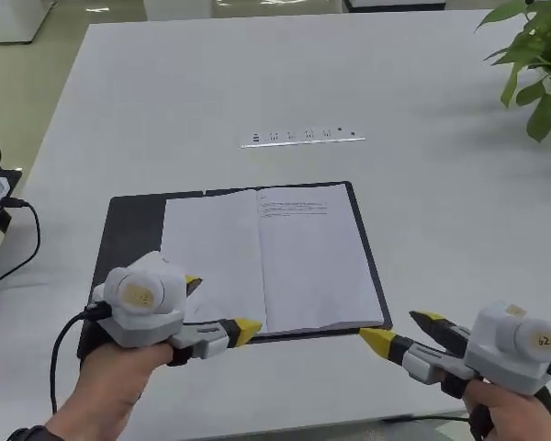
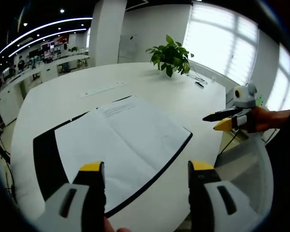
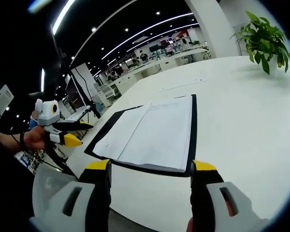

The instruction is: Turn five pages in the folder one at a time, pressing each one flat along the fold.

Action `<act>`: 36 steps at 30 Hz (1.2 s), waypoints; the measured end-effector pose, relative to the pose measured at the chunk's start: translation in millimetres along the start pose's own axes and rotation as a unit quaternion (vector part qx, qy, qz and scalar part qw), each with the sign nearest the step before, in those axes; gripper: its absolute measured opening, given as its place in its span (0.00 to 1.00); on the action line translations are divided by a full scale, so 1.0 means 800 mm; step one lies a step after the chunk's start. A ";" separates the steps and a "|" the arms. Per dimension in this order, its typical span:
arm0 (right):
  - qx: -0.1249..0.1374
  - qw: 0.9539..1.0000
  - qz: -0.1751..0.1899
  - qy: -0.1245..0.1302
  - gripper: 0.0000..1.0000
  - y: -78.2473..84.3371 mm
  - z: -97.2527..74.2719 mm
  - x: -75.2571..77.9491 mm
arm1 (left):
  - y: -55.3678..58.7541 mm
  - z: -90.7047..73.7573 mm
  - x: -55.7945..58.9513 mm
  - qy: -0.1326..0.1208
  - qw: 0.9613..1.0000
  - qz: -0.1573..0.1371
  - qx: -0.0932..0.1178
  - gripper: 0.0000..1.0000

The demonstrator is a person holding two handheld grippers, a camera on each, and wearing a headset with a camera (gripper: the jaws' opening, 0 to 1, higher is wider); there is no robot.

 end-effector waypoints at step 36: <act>-0.005 1.000 0.023 0.000 0.65 0.014 -0.015 0.040 | -0.095 0.145 0.093 0.088 0.989 0.106 -0.046 0.67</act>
Point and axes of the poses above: the centre of the closed fingertips' face, and the gripper's own axes: z roughly forward along the fingers, x roughly to its right, y roughly out of its underside, the point moved 3 cm from there along -z, roughly backward along the fingers, and after that the axes turned 11 degrees about -x, right-handed, at the moved point
